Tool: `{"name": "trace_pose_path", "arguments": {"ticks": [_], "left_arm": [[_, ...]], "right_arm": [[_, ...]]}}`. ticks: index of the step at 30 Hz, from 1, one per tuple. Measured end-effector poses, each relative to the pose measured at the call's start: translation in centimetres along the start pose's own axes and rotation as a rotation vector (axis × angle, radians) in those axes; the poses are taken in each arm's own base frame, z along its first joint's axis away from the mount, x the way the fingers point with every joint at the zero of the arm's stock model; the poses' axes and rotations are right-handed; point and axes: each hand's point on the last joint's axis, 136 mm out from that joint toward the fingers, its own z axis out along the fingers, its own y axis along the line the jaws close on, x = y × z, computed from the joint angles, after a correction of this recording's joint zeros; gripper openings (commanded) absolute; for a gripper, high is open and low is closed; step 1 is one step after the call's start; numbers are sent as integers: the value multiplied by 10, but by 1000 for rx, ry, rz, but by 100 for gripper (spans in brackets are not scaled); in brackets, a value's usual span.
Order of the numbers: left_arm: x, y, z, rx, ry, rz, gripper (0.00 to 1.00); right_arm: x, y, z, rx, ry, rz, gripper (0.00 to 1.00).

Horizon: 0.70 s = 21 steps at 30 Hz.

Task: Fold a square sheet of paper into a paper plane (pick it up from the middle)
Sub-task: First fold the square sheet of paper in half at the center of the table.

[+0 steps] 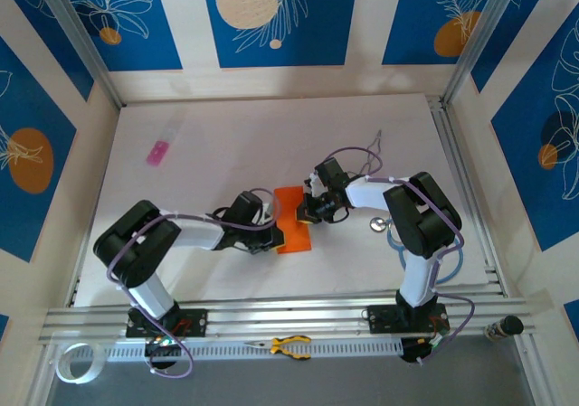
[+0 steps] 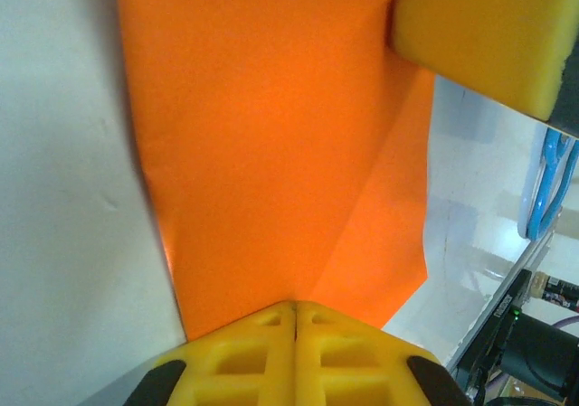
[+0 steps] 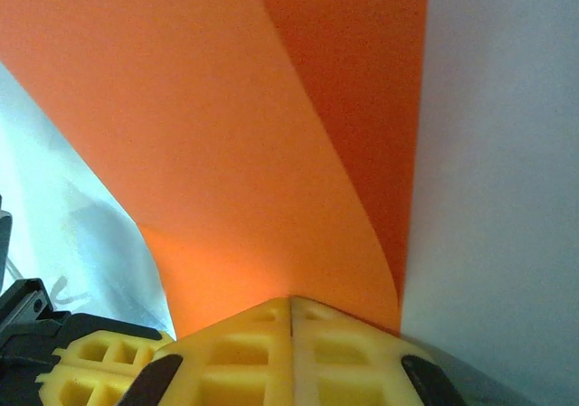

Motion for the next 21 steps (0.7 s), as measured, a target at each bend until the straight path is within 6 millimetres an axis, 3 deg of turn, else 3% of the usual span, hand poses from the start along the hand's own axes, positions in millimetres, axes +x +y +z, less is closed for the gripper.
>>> {"name": "trace_pose_path", "arguments": {"ticks": [9,17,21], "left_arm": [[17,-5,-14,2,17,20,0],[-6,-39,-23,36,-38,101,2],[-16,-37,-13,19,-43,100,0]], "right_arm": [[1,1,0,1,4,-2,0],[1,1,0,1,4,-2,0],[1,1,0,1,4,-2,0]]}}
